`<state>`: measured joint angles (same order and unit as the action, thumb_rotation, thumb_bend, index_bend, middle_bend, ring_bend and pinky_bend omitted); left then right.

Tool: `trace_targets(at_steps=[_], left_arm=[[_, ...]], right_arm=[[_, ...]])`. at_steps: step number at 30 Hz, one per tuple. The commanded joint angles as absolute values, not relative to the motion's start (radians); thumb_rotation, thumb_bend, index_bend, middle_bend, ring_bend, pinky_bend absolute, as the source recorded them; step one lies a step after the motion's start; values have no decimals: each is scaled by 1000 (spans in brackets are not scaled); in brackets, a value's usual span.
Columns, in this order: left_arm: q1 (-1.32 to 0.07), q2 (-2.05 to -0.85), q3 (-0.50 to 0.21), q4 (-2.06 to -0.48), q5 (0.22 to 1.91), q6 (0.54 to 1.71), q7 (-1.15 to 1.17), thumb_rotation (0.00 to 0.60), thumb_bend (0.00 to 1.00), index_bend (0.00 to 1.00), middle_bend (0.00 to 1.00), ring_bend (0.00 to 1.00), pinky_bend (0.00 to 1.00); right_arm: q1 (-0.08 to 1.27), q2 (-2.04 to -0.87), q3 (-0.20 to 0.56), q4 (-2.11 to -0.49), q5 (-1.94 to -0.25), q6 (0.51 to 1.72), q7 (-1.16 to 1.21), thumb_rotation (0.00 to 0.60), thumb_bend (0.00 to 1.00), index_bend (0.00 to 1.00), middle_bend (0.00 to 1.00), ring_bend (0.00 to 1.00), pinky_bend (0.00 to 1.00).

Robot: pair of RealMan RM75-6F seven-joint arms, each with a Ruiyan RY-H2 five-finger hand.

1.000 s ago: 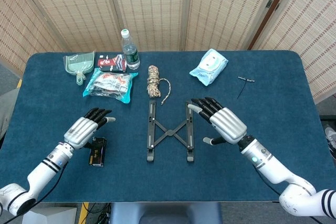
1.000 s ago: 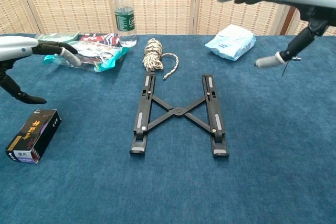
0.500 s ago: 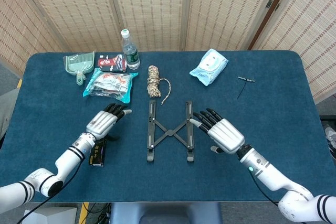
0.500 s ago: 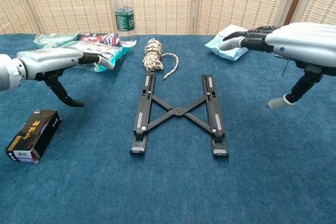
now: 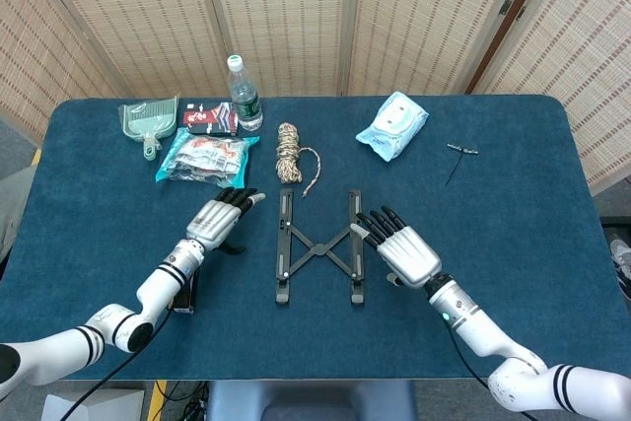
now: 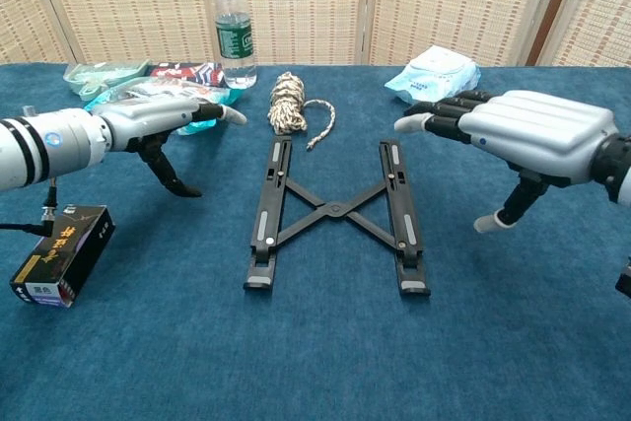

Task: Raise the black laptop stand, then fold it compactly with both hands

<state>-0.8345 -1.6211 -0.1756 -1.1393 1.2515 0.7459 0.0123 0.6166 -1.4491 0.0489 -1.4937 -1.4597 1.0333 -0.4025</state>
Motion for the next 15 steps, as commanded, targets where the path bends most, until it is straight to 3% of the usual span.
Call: trace_targets(at_steps=[1,15], left_arm=[[-845,-1647,-185,-1115,1241,740,-6,600,176,73,62,60,0],[-878,-1719,-186,-1029,1255,720,-63,600,176,73,60,59,0]], right_arm=[[617,-1493,50,-1452,-1454,1036,-415,600,27,0,0,0,0],[623,-1640,47,-1274,-1508,1084,-406,600,27,0,0,0,0]])
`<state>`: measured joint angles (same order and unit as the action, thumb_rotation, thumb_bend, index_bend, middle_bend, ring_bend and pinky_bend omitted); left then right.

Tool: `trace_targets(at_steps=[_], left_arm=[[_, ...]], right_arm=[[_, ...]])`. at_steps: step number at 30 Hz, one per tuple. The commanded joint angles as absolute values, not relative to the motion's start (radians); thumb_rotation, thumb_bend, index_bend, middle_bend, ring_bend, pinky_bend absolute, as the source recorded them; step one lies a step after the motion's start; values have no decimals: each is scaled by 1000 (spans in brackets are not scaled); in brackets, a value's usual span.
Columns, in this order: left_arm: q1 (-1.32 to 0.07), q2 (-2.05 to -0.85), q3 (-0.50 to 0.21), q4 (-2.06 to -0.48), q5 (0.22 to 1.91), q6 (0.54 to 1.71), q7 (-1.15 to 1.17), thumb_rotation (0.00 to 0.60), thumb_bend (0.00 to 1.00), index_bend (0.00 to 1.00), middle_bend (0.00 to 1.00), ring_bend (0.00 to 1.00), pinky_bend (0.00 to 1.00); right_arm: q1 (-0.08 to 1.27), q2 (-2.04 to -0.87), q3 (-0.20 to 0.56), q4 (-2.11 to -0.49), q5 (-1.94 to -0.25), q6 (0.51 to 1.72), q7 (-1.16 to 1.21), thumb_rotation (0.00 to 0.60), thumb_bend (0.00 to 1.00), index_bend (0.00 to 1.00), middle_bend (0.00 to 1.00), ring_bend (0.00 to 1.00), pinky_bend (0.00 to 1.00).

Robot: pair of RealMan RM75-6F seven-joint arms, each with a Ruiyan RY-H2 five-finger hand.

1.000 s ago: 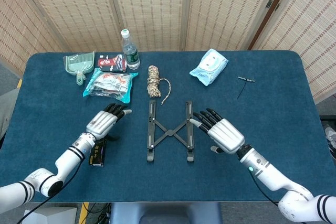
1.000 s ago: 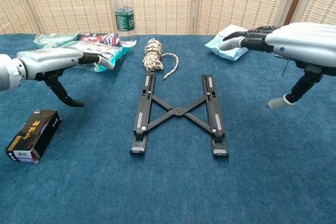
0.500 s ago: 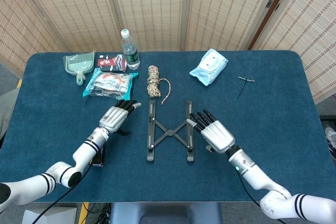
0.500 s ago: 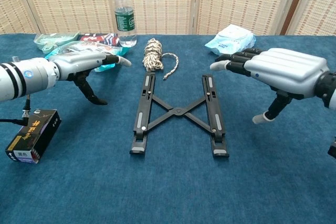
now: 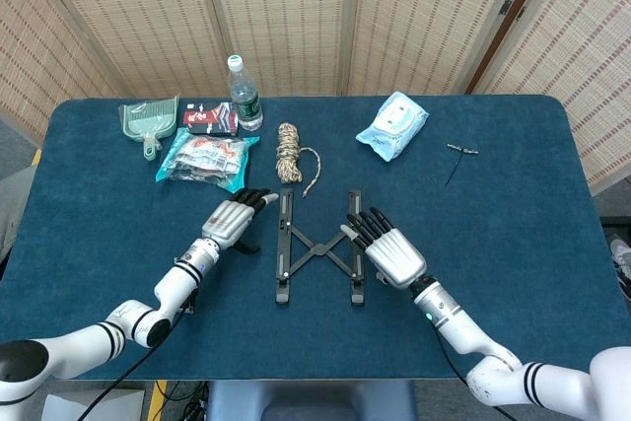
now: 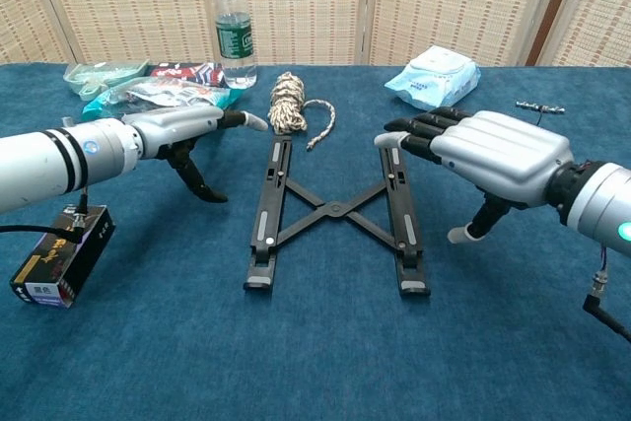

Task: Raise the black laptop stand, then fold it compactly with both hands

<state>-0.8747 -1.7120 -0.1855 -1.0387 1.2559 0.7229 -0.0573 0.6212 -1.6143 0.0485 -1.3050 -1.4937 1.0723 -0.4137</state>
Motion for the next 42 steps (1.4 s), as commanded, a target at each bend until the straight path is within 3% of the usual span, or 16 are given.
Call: trace_targets(at_steps=[1,42], left_arm=[[-879,-1723,-187,-1025,1253,718,-67,600,175,73,60,60,0],[-937,-1825,-214,-892,1221,637,-145,600,176,73,55,58,0]], right_arm=[[624,-1648,45,-1263,-1514,1086,-404,600,27,0,0,0,0],[632,-1884,41,-899,-1631,1227,-313,600,27,0,0,0,0]])
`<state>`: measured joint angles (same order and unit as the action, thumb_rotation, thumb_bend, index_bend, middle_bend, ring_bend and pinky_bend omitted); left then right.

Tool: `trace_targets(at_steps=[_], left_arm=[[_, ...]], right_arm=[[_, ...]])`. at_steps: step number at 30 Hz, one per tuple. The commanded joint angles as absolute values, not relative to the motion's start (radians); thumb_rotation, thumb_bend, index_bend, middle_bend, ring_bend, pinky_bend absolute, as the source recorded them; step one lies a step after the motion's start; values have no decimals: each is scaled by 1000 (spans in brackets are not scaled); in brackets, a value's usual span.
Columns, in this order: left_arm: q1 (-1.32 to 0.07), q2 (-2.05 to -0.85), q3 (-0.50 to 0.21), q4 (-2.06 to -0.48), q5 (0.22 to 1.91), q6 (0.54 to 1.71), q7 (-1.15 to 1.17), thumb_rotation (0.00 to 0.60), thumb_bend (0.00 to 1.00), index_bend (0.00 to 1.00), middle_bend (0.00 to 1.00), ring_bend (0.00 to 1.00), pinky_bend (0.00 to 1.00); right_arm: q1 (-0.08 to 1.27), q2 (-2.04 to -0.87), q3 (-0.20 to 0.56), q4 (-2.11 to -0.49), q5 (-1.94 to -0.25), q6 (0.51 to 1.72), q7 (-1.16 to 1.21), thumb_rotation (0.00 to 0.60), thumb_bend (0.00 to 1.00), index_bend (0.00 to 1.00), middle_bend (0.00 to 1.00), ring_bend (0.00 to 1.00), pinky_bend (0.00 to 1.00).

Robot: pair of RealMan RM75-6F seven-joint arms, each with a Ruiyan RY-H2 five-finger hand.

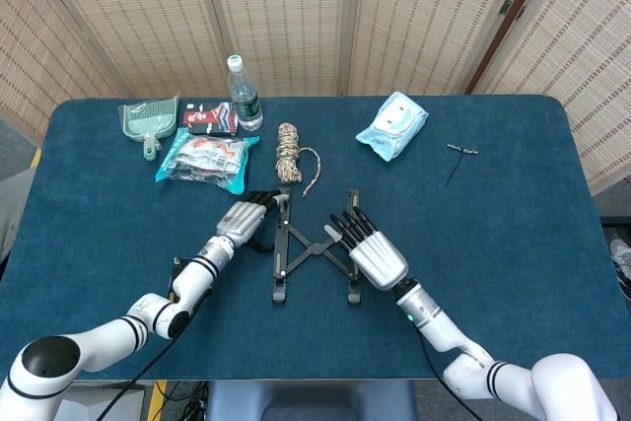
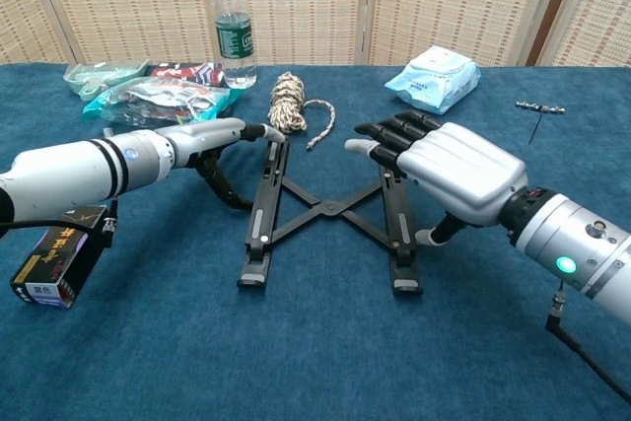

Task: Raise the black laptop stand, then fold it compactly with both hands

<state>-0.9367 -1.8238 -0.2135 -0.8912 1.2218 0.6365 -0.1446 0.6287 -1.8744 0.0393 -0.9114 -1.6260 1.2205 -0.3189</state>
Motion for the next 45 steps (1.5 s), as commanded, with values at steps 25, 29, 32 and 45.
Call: trace_targets(at_steps=[25,29,32,45], left_arm=[[-947,-1812,-221,-946,1193,599,-137,600,177,59,46,55,0],[-949,-1808,-220,-960,1193,596,-137,600,178,56,46,55,0],[-950,-1806,-218,-966,1195,598,-133,600,177,55,46,55,0],[-960,-1778,-200,-1023,1214,571,-137,600,178,42,30,38,0]], right_arm=[[665,-1990,56,-757,-1659,1288,-273,600,27,0,0,0,0],[673,-2003,64,-746,-1658,1297,-261,600,27,0,0,0,0],[679,-2008,67,-735,-1659,1300,-261,600,27,0,0,0,0],[696,-2026,68,-704,-1662,1313,-232,600,27,0,0,0,0]])
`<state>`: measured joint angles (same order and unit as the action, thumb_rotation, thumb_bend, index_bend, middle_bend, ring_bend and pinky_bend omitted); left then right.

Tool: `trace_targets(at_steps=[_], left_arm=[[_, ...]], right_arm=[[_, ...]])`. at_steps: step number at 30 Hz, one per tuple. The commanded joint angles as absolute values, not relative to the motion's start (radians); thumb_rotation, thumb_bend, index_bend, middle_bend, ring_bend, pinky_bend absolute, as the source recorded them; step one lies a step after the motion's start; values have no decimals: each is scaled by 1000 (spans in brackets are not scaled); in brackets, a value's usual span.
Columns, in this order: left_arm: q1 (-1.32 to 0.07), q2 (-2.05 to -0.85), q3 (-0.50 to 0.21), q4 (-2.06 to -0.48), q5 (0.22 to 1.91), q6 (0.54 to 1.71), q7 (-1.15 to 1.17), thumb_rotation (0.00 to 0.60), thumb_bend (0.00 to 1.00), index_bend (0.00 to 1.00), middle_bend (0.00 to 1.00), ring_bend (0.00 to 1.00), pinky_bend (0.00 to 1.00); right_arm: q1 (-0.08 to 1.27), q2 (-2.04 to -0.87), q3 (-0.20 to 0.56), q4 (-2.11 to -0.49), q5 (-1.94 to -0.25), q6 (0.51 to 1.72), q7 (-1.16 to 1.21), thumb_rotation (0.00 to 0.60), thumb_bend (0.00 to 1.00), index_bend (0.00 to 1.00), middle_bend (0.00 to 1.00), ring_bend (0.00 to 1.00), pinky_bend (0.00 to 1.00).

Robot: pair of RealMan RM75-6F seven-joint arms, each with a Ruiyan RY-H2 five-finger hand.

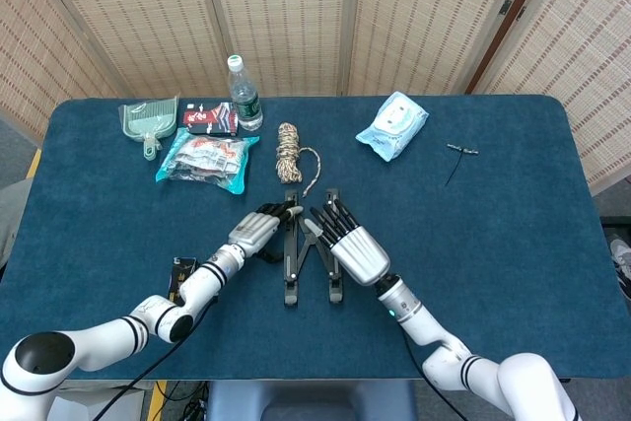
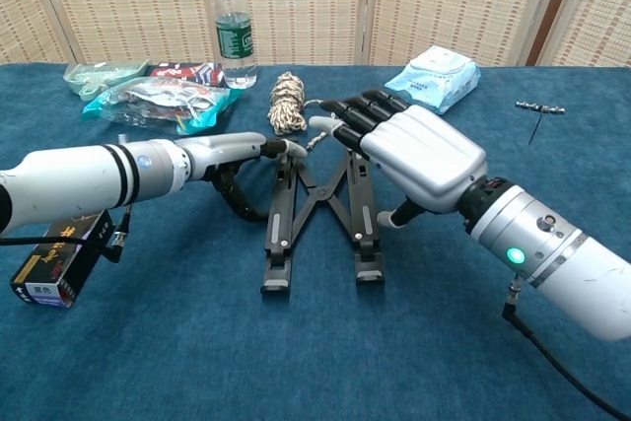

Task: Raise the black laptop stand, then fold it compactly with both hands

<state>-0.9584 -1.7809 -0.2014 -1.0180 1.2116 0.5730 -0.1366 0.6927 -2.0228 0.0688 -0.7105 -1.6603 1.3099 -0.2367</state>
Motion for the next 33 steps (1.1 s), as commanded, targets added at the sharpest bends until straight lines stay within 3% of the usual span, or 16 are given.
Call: trace_targets(at_steps=[1,11,18,21,27,33], left_arm=[[-961,-1775,-199,-1026,1216,571,-137,600,178,42,30,37,0],[-953,-1747,-195,-1058,1215,595,-121,600,178,43,29,29,0],[-903,-1668,-202,-1144,1195,682,-86,600,179,42,29,26,0],[-868,-1615,-202,-1212,1183,737,-58,600,178,42,29,26,0],[-802,-1520,-192,-1338,1160,834,10,600,177,42,27,21,0],[-757,-1452,-183,-1433,1139,893,56,600,177,42,22,17,0]], right_arm=[[698,-2027,69,-703,-1661,1311,-229,600,27,0,0,0,0],[702,-1999,51,-738,-1664,1291,-209,600,28,0,0,0,0],[717,-1798,22,-980,-1669,1208,-195,600,27,0,0,0,0],[763,-1643,9,-1158,-1671,1105,-171,600,28,0,0,0,0],[905,-1426,-7,-1366,-1688,866,-49,600,30,0,0,0,0],[1018,-1368,-25,-1392,-1737,732,28,600,29,0,0,0,0]])
